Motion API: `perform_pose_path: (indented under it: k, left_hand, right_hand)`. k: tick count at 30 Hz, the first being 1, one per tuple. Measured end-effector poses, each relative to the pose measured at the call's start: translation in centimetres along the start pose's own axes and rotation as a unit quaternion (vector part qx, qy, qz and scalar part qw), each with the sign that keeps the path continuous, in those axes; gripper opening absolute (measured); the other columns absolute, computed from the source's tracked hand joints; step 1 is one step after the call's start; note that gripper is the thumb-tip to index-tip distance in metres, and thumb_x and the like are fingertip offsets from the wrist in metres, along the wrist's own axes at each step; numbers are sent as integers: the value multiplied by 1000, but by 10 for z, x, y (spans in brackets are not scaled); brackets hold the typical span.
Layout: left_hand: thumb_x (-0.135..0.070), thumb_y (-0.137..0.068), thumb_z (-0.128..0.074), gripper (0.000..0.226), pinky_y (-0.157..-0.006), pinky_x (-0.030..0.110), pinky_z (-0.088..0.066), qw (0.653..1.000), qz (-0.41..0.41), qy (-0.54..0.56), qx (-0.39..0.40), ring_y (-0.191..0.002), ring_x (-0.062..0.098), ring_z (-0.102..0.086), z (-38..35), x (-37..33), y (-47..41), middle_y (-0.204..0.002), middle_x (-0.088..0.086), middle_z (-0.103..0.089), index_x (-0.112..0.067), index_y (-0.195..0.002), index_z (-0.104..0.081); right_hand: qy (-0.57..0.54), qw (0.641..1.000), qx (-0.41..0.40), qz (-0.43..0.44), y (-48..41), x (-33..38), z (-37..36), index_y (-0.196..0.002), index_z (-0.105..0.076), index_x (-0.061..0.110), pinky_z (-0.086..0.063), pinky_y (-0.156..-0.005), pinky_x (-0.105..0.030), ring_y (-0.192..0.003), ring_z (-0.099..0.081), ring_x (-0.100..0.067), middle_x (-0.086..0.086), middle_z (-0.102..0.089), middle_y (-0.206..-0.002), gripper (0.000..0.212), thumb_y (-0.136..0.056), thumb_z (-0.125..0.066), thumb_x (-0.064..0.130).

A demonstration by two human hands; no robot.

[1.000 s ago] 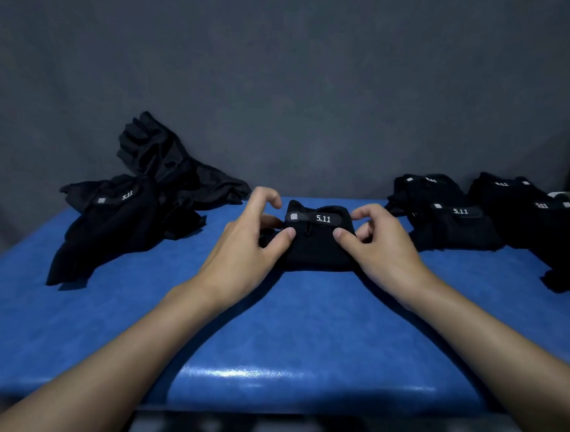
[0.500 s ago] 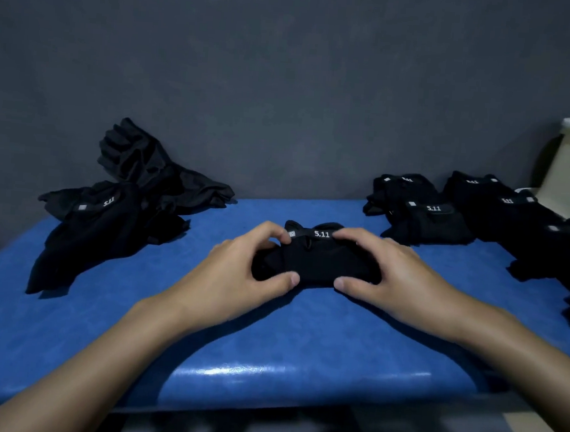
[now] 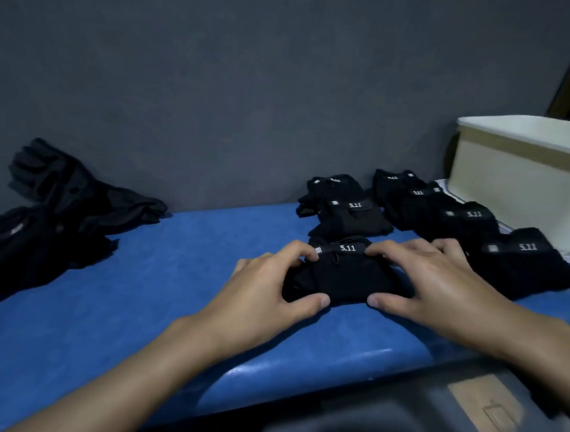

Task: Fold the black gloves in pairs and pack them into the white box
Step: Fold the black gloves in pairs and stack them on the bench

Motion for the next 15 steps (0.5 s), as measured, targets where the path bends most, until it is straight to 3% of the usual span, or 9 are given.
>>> perform_pose_path:
  k: [2, 6, 10, 15]
  left_hand:
    - [-63, -75, -61, 47, -101, 43, -43, 1000, 3, 0, 2, -106, 7, -59, -7, -6, -10, -107, -17, -64, -43, -115, -47]
    - [-55, -83, -69, 44, -101, 43, -42, 1000, 2, -21, 2, -101, 9, -58, -17, -16, -28, -109, -16, -64, -39, -119, -48]
    - [-52, -85, -69, 44, -103, 43, -40, 999, 8, -44, -9, -103, 7, -58, -21, -20, -42, -104, -21, -58, -37, -121, -49]
    - [-50, -86, -69, 47, -104, 42, -39, 998, 13, -61, -15, -110, 8, -56, -23, -21, -52, -101, -23, -51, -35, -126, -50]
  right_hand:
    - [30, 1000, -2, -8, 1, -5, 6, -130, -34, 48, -16, -92, -23, -86, -10, -6, 14, -42, -118, 56, -82, -55, 66]
    - [87, 996, -12, -12, -6, -14, 15, -133, -39, 39, -19, -97, -30, -80, -9, -5, 16, -38, -101, 57, -85, -55, 63]
    - [116, 993, -20, -20, -17, -23, 12, -130, -42, 35, -24, -97, -37, -106, -34, -10, 12, -53, -102, 60, -81, -56, 67]
    - [114, 992, -31, -40, -27, -35, 12, -122, -48, 33, -23, -92, -36, -96, -34, -11, 8, -51, -94, 59, -77, -58, 69]
Point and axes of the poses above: each hand's wrist, its own y-axis away from the middle knuckle, its own z-axis out of the back of the hand, x = y × z, the point moved 4 cm from there along -y, towards the middle knuckle
